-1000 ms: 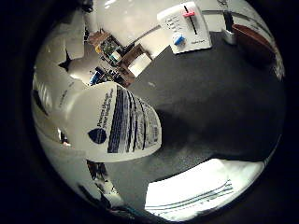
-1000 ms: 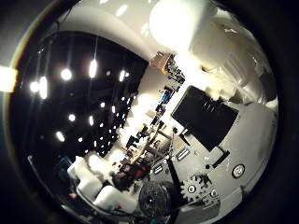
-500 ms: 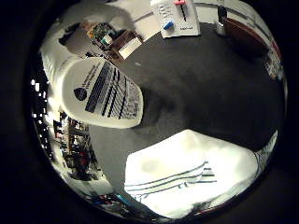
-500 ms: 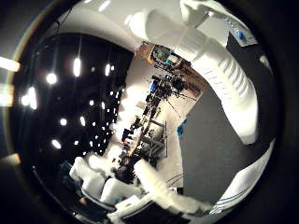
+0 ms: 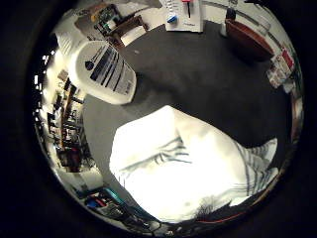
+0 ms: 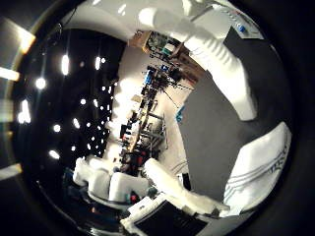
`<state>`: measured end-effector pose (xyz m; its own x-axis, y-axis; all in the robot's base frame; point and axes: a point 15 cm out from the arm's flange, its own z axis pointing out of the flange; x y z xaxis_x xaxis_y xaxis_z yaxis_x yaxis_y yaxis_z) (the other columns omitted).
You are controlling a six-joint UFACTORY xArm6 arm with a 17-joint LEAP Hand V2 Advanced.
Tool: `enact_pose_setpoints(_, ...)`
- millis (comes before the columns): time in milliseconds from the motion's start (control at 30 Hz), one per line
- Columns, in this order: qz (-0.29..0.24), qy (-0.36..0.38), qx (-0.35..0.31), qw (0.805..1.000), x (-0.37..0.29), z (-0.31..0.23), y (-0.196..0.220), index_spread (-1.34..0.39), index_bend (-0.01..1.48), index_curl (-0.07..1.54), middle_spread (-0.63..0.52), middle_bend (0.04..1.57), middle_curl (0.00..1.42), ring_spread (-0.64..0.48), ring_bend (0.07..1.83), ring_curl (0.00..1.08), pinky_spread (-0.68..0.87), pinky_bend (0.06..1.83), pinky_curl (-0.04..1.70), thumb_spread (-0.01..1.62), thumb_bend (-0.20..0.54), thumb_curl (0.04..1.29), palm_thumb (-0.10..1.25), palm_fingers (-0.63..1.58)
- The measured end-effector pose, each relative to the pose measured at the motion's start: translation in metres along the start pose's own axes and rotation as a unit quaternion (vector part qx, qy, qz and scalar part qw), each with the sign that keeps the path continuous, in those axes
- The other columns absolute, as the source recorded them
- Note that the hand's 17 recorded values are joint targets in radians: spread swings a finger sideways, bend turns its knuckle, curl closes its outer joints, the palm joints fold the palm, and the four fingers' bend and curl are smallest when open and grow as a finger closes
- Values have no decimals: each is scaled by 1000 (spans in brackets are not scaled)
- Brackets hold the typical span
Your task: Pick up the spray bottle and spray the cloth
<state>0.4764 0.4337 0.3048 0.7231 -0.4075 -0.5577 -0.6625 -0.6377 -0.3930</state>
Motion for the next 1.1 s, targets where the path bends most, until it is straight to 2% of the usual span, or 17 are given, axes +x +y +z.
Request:
enact_pose_setpoints(133, -7, 19, -18, 1000, -11, -25, 8, -451, 239, 352, -58, 179, 285, 271, 212, 200, 626, 611, 206, 946, -28, 412, 474, 201)
enact_pose_setpoints(267, 2, 72, -23, 997, -15, -62, 14, -455, 228, 353, -61, 177, 279, 271, 194, 208, 627, 577, 200, 945, -34, 408, 477, 227)
enact_pose_setpoints(400, 34, 115, -14, 993, -9, -111, 29, -454, 222, 354, -61, 173, 272, 271, 192, 210, 618, 555, 203, 943, -32, 404, 478, 227)
enact_pose_setpoints(533, 39, 162, -14, 986, -22, -139, 52, -453, 223, 356, -53, 174, 266, 269, 188, 207, 618, 548, 210, 949, -32, 405, 482, 224)
enact_pose_setpoints(633, 36, 205, 14, 978, -24, -158, 53, -453, 225, 357, -52, 175, 265, 268, 189, 206, 611, 530, 213, 949, -30, 405, 490, 222)
enact_pose_setpoints(833, 47, 246, 72, 966, -22, -170, 72, -465, 244, 362, -52, 182, 268, 270, 184, 198, 612, 497, 216, 947, -33, 406, 488, 243)
enact_pose_setpoints(1100, 55, 255, 89, 961, -21, -186, 80, -473, 241, 360, -45, 177, 265, 269, 187, 193, 610, 471, 223, 950, -30, 406, 493, 250)
